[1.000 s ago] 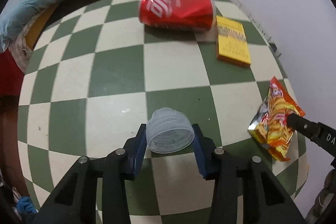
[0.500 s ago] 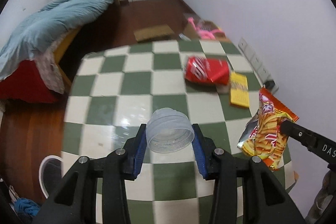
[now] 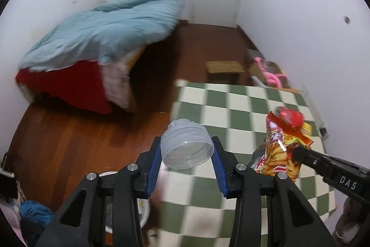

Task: Collect trash
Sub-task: 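Carry the chip bag and clear cup over the white bin, then open both tools over the bin to drop the bag and cup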

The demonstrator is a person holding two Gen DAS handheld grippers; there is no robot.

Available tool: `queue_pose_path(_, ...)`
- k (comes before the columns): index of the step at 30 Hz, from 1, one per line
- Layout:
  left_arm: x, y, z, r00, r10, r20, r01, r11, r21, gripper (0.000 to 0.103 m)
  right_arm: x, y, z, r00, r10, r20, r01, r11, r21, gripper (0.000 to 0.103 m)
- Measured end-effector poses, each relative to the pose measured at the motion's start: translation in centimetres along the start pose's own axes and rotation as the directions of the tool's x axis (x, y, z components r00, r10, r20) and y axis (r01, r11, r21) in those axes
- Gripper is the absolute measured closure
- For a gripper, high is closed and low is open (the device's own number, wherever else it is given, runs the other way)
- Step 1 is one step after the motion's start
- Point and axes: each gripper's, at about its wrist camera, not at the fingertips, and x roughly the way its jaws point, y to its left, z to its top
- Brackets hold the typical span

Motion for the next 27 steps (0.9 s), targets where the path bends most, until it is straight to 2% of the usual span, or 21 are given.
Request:
queue_pose_path(5, -0.1, 7.4, -2.0, 0.998, 0.051, -0.036, -0.053, 0.995, -0.083, 0.065, 5.2, 7.7, -1.6, 0.995, 0.055, -0.089, -0.063, 0.994, -0.087, 0.091)
queue_pose_path(8, 0.8, 11.5, -3.9, 0.994, 0.074, -0.082, -0.084, 0.988, -0.13, 0.065, 8.8, 11.1, -3.2, 0.987, 0.06, -0.151, -0.079, 0.989, -0.121, 0.091)
queue_pose_path(11, 2.8, 15.8, -6.3, 0.984, 0.089, -0.156, -0.117, 0.976, -0.183, 0.065, 13.4, 14.3, -5.1, 0.974, 0.041, -0.223, -0.077, 0.985, -0.154, 0.091)
queue_pose_path(14, 5.7, 19.6, -8.9, 0.968, 0.07, -0.241, -0.13, 0.961, -0.243, 0.065, 18.8, 16.2, -7.2, 0.951, 0.01, -0.31, -0.065, 0.984, -0.167, 0.091)
queue_pose_path(17, 9.1, 22.5, -11.3, 0.947, 0.035, -0.318, -0.135, 0.945, -0.298, 0.065, 24.0, 17.3, -9.6, 0.915, -0.02, -0.403, -0.051, 0.985, -0.165, 0.091)
queue_pose_path(19, 11.7, 24.1, -12.8, 0.928, -0.002, -0.373, -0.136, 0.93, -0.341, 0.065, 27.2, 18.0, -11.1, 0.892, -0.052, -0.45, -0.033, 0.983, -0.179, 0.091)
queue_pose_path(20, 12.7, 24.9, -13.5, 0.92, -0.02, -0.392, -0.133, 0.924, -0.359, 0.065, 28.4, 18.3, -11.6, 0.883, -0.072, -0.464, -0.022, 0.981, -0.193, 0.091)
queue_pose_path(22, 15.2, 26.2, -15.1, 0.891, -0.071, -0.448, -0.127, 0.909, -0.396, 0.065, 31.0, 19.0, -12.8, 0.863, -0.106, -0.495, -0.006, 0.975, -0.22, 0.091)
queue_pose_path(24, 16.9, 27.4, -16.3, 0.87, -0.119, -0.478, -0.114, 0.895, -0.432, 0.065, 33.3, 19.6, -13.7, 0.841, -0.134, -0.524, 0.003, 0.97, -0.243, 0.091)
queue_pose_path(27, 18.7, 28.6, -17.8, 0.842, -0.139, -0.521, -0.14, 0.877, -0.46, 0.064, 36.3, 20.4, -14.7, 0.817, -0.172, -0.55, 0.009, 0.958, -0.286, 0.091)
